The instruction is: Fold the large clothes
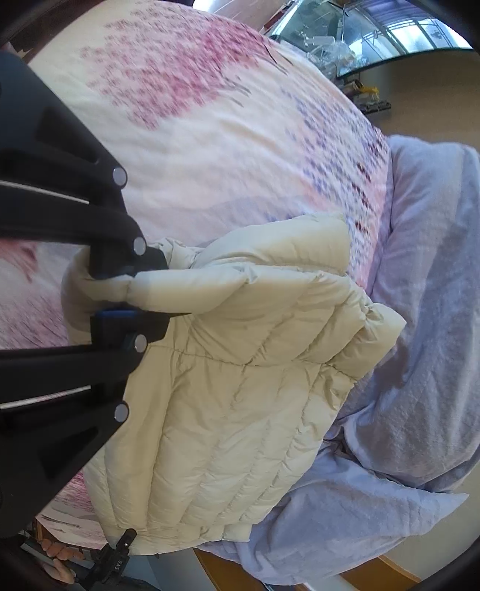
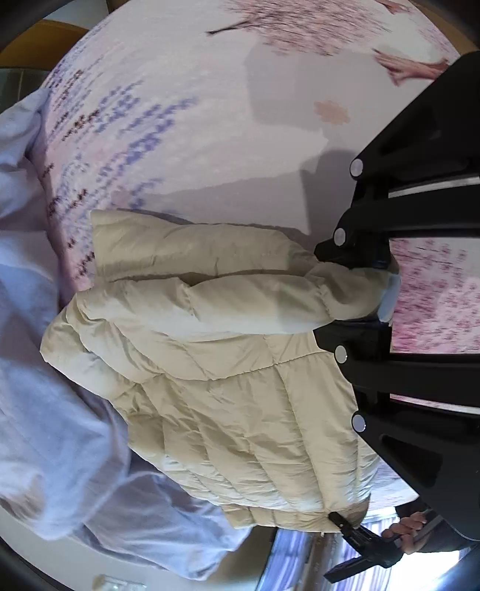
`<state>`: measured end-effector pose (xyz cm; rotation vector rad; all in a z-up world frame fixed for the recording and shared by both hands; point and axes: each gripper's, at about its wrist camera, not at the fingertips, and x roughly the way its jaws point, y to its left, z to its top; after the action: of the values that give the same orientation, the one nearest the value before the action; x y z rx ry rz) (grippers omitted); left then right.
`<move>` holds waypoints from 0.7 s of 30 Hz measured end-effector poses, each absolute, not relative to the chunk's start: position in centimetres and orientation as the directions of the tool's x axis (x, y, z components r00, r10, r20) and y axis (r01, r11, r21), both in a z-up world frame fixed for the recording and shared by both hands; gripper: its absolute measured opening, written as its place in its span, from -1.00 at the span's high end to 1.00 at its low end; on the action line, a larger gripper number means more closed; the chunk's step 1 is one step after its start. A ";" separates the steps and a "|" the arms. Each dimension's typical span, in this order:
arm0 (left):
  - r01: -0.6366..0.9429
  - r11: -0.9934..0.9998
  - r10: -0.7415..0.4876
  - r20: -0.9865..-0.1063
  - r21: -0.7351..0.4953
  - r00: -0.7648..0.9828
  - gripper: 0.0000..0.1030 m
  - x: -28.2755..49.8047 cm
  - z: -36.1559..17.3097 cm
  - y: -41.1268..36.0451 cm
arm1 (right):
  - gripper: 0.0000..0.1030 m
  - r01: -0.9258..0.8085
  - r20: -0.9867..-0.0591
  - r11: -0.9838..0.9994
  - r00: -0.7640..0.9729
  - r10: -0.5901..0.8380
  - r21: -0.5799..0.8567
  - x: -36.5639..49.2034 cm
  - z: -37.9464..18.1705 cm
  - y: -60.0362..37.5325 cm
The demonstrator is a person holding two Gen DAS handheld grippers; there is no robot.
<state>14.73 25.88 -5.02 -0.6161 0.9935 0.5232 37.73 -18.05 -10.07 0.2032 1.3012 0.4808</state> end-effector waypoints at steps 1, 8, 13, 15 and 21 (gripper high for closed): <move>-0.660 0.714 0.126 -0.885 -0.233 0.449 0.79 13.8 -4.9 25.8 | 0.63 -0.231 -0.872 0.881 0.179 0.455 0.413 36.9 -10.2 -18.2; -0.668 0.715 0.136 -0.896 -0.206 0.422 0.79 10.8 -4.8 25.1 | 0.63 -0.254 -0.874 0.874 0.156 0.461 0.415 32.9 -10.3 -18.3; -0.671 0.716 0.140 -0.902 -0.193 0.409 0.78 9.9 -4.9 24.5 | 0.62 -0.259 -0.881 0.879 0.157 0.447 0.400 32.6 -10.2 -18.5; -0.673 0.715 0.139 -0.905 -0.190 0.403 0.76 9.6 -5.1 24.3 | 0.55 -0.258 -0.887 0.886 0.159 0.433 0.386 32.6 -10.2 -18.5; -0.684 0.710 0.154 -0.912 -0.165 0.380 0.51 9.2 -4.9 24.3 | 0.02 -0.253 -0.911 0.933 0.260 0.320 0.256 33.3 -7.9 -18.1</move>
<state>9.19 24.29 -4.93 -0.5851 1.0538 0.5756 33.29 -18.13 -7.91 0.0619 1.2486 0.3887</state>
